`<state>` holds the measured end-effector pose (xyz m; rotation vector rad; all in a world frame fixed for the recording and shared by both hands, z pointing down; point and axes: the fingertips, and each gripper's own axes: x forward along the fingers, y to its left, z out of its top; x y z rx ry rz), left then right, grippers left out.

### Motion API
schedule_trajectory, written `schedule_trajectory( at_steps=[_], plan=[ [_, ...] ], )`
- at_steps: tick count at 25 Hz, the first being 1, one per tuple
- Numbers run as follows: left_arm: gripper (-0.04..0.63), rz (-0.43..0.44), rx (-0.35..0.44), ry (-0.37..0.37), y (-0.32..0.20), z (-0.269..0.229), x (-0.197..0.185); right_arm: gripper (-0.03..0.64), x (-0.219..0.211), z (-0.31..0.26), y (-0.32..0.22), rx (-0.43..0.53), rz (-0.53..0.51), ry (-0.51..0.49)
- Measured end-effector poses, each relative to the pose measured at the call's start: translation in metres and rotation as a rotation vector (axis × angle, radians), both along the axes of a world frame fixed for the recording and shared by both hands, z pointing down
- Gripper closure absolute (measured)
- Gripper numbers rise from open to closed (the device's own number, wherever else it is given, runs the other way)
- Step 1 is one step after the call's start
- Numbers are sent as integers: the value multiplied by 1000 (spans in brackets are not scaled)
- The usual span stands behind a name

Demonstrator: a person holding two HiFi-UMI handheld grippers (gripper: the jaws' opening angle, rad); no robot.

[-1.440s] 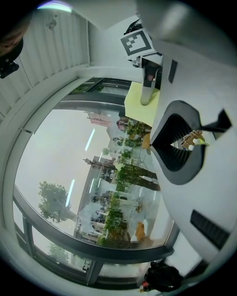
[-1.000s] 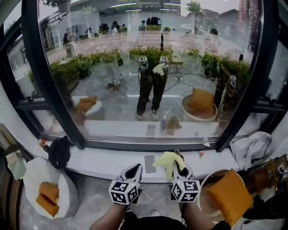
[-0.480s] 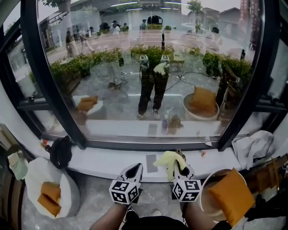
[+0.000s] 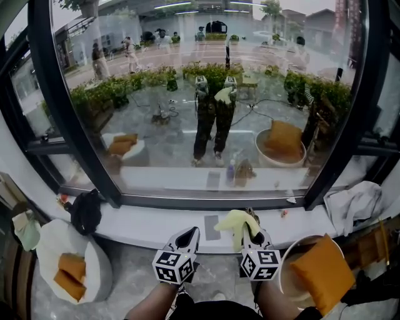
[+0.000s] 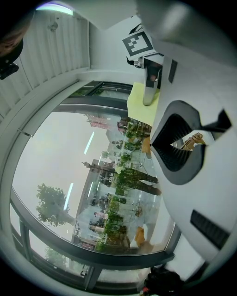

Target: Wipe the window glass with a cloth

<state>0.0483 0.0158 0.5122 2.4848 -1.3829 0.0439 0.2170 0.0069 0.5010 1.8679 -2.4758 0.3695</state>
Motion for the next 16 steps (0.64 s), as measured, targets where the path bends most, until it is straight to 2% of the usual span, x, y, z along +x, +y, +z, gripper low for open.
schedule_trajectory(
  at_steps=[16],
  plan=[
    [589, 0, -6, 1, -4, 4, 7, 584, 6, 5, -4, -3, 7, -12]
  ],
)
